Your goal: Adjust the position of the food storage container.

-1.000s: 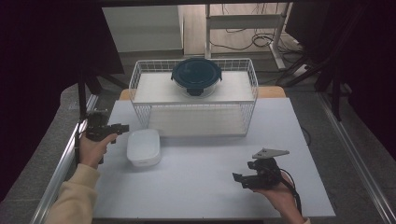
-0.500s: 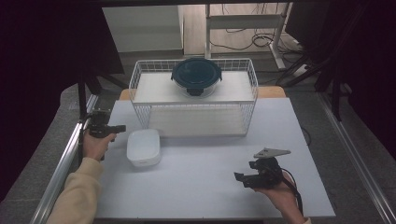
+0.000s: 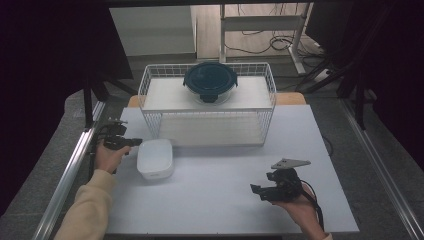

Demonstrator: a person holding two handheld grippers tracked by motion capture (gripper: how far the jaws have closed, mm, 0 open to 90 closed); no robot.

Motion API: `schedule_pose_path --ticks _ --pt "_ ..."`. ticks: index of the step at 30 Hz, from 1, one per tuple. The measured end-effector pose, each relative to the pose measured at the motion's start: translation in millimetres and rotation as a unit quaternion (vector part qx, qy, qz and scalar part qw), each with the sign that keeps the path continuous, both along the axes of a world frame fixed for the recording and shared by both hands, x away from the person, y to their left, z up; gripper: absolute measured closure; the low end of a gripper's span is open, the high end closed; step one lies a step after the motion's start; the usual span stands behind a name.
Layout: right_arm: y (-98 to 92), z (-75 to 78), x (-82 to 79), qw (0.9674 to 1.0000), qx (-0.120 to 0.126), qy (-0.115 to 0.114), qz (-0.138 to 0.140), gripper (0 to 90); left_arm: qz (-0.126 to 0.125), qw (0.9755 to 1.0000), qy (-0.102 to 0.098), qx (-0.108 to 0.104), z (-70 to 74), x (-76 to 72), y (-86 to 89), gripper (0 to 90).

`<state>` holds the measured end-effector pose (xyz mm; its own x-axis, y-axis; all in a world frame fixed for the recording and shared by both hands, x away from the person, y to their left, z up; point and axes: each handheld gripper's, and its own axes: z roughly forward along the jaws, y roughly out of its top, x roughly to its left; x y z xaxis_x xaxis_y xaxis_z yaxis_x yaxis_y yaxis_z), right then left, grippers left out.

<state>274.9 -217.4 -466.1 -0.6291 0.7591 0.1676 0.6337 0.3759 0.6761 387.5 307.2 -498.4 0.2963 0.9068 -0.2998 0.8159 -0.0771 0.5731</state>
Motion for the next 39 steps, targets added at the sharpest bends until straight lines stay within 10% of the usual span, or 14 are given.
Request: schedule_pose_path --ticks 39 --pt "7.3 -2.5 -2.0 0.9999 -0.004 0.004 0.011 23.6 -0.09 0.9947 0.022 -0.043 -4.0 -45.5 -73.6 90.0"
